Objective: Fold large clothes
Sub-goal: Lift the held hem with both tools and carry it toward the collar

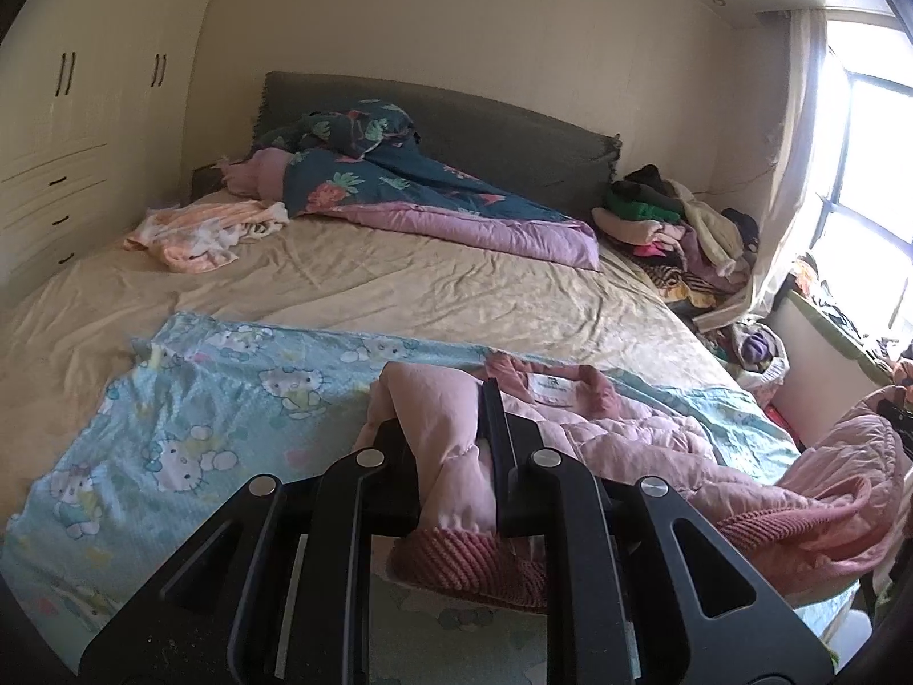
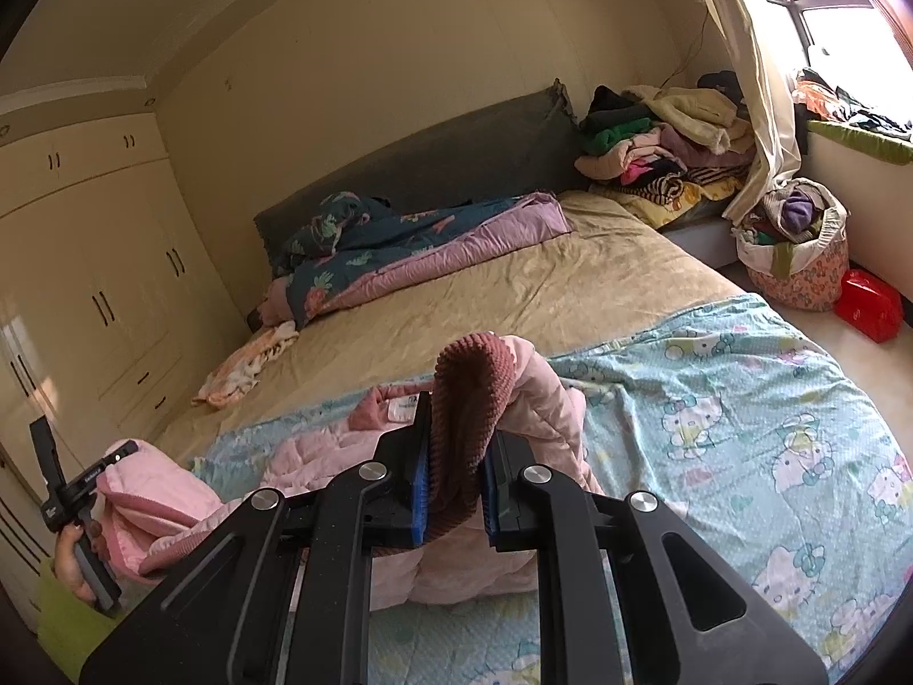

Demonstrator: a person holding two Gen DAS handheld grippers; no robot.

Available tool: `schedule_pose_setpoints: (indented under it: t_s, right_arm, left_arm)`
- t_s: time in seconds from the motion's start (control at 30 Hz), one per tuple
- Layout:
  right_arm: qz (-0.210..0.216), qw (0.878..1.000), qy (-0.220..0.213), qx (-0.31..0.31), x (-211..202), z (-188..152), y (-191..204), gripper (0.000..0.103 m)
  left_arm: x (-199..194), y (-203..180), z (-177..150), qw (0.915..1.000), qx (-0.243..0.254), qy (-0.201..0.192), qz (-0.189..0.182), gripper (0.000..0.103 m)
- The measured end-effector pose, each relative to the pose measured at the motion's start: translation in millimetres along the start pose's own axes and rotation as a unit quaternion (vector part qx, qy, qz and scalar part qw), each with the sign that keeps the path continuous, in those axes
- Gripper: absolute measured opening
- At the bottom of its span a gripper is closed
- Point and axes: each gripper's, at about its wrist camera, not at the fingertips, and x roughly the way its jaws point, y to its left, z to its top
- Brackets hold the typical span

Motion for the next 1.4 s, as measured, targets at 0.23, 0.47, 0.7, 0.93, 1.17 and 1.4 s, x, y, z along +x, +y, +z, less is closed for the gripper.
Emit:
schedule_pose_setpoints:
  t_s: [0.23,0.47,0.7,0.93,1.17,1.4]
  right_arm:
    - [-0.013,1.0,-0.002,0.009,20,10,-5,0.013]
    - [-0.032,0.999,0.001,0.012,42,19,-15,0.013]
    - [-0.051,0.998,0.02,0.006,73,28,-23,0.013]
    - [-0.069,0.997,0.041,0.006,107,29,-33,0.013]
    - [-0.077,0.996,0.051,0.0,130,24,-41,0.013]
    - [-0.087,0.994,0.07,0.002,153,17,-54,0.013]
  left_arm:
    - [16,-1,5,0.9998,0.004,-0.001,0.018,0.01]
    - [31,-3,13,0.9994,0.015,-0.002,0.033,0.01]
    - [52,-5,13,0.9983,0.028,0.002,0.05,0.01]
    - [69,-12,4,0.9961,0.052,-0.002,0.071,0.01]
    - [82,-12,0,0.995,0.062,0.004,0.079,0.01]
    - [104,-14,-3,0.9934,0.073,0.016,0.087,0.01]
